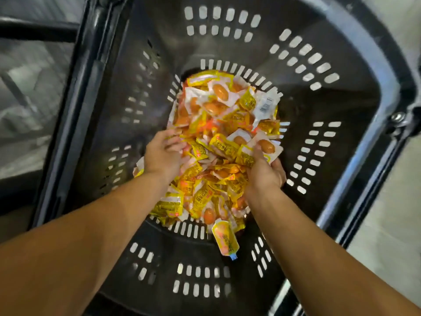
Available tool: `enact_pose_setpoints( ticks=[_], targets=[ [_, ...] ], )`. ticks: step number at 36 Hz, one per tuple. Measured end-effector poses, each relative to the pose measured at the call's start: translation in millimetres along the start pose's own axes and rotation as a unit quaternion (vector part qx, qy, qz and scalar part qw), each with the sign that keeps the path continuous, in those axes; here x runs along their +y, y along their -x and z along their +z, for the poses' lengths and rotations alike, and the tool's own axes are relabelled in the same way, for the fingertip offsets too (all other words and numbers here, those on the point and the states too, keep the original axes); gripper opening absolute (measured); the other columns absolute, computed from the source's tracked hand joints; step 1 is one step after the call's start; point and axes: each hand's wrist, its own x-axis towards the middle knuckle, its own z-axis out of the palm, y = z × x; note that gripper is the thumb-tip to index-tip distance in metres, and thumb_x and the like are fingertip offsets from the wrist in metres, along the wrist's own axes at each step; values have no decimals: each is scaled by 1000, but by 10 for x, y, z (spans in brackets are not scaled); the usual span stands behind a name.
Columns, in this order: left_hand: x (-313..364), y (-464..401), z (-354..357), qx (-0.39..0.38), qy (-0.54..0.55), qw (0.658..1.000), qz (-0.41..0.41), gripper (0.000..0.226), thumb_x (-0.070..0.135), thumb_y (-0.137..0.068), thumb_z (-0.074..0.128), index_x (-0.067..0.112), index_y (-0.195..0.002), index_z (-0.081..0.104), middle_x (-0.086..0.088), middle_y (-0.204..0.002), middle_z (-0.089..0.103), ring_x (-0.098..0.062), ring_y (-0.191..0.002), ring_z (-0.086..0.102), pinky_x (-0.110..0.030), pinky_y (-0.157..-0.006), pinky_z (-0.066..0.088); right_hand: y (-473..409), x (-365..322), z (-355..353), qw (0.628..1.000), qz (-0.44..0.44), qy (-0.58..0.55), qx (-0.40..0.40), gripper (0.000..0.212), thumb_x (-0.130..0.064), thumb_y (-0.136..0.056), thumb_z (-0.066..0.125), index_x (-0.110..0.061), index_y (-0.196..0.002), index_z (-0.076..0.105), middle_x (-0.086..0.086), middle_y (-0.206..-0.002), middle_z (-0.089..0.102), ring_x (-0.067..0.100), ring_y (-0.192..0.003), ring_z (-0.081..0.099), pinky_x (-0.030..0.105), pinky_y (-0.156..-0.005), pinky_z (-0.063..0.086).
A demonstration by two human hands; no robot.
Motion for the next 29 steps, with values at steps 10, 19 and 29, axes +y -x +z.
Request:
enact_pose_setpoints(
  ticks=[10, 19, 29],
  targets=[
    [41, 498, -244, -72, -264, 955, 112, 51, 1, -92, 64, 24, -137, 56, 2, -130, 60, -6, -94, 61, -19, -82, 54, 408, -301, -486, 959, -69, 241, -133, 58, -3, -94, 69, -10, -147, 47, 5, -141, 60, 13, -107, 59, 8, -58, 49],
    [533, 2261, -792, -62, -354, 913, 192, 55, 3, -90, 66, 15, -142, 54, -2, -147, 50, -20, -135, 48, -28, -113, 34, 1501, -865, -1207, 801, -175, 504, -274, 58, -16, -93, 72, -13, -145, 47, 6, -135, 65, 27, -125, 61, 45, -109, 46],
    [676, 4614, -1613, 23, -291, 940, 177, 52, 3, -90, 66, 17, -138, 56, -3, -140, 55, -20, -120, 55, -18, -89, 36, 3283, -1816, -2219, 676, -341, 559, -340, 54, -30, -95, 70, -21, -145, 51, 1, -141, 61, 24, -126, 58, 32, -103, 46]
  ],
)
